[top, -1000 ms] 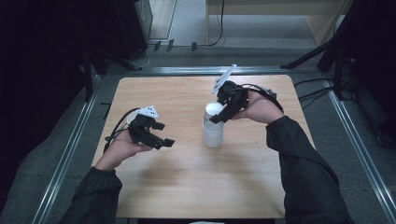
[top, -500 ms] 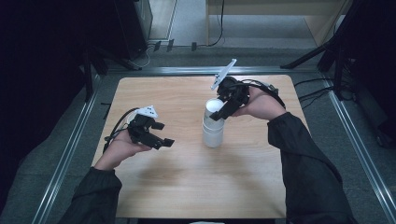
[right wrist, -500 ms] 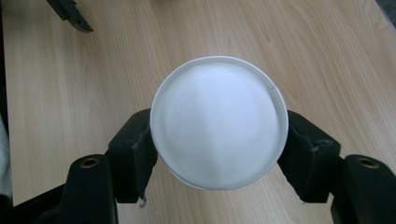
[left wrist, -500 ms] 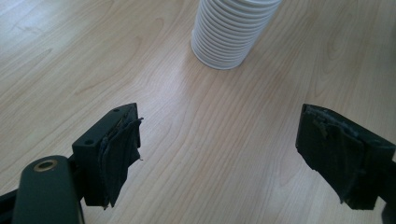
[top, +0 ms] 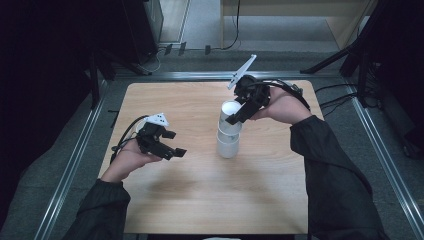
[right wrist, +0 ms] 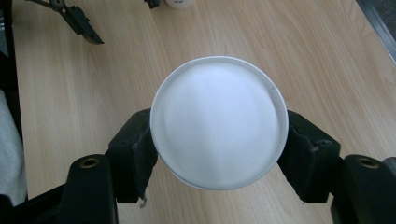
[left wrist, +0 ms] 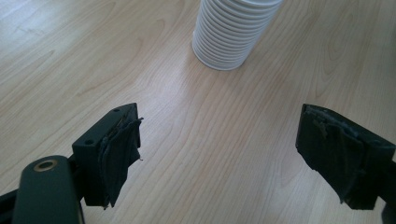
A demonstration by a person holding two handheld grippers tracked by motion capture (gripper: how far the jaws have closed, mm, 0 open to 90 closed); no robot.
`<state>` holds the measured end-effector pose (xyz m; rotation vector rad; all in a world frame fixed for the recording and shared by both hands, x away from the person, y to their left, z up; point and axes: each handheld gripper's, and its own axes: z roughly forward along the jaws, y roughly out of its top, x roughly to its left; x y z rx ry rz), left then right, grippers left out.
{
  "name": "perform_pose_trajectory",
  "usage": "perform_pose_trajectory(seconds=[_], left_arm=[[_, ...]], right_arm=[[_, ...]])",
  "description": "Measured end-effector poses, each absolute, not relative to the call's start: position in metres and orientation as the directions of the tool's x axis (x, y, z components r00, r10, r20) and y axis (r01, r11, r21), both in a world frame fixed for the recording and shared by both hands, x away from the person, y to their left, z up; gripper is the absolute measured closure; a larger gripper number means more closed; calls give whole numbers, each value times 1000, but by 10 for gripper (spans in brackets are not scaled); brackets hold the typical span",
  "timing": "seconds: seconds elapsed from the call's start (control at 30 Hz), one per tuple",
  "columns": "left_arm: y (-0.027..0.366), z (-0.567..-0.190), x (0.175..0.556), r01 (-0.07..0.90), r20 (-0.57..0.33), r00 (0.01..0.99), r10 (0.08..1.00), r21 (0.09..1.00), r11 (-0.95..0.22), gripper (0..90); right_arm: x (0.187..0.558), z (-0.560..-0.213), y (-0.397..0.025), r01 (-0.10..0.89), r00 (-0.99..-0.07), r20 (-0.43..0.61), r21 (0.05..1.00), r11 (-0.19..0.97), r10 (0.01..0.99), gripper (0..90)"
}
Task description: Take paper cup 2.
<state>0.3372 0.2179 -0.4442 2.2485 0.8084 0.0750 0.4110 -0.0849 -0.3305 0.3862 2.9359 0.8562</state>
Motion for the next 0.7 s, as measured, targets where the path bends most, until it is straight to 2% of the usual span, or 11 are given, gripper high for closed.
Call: perform_pose_trajectory(seconds=[0.5,0.7], left_arm=[[218,-444,337,527,-180,804,567,659,-537,139],[218,-444,337,527,-180,803,568,659,-536,139]], right_arm=[[407,-308,-85,241,-963,20,523,818,270,340],[405,-299,-85,212,-969,4,536,817,249,340]])
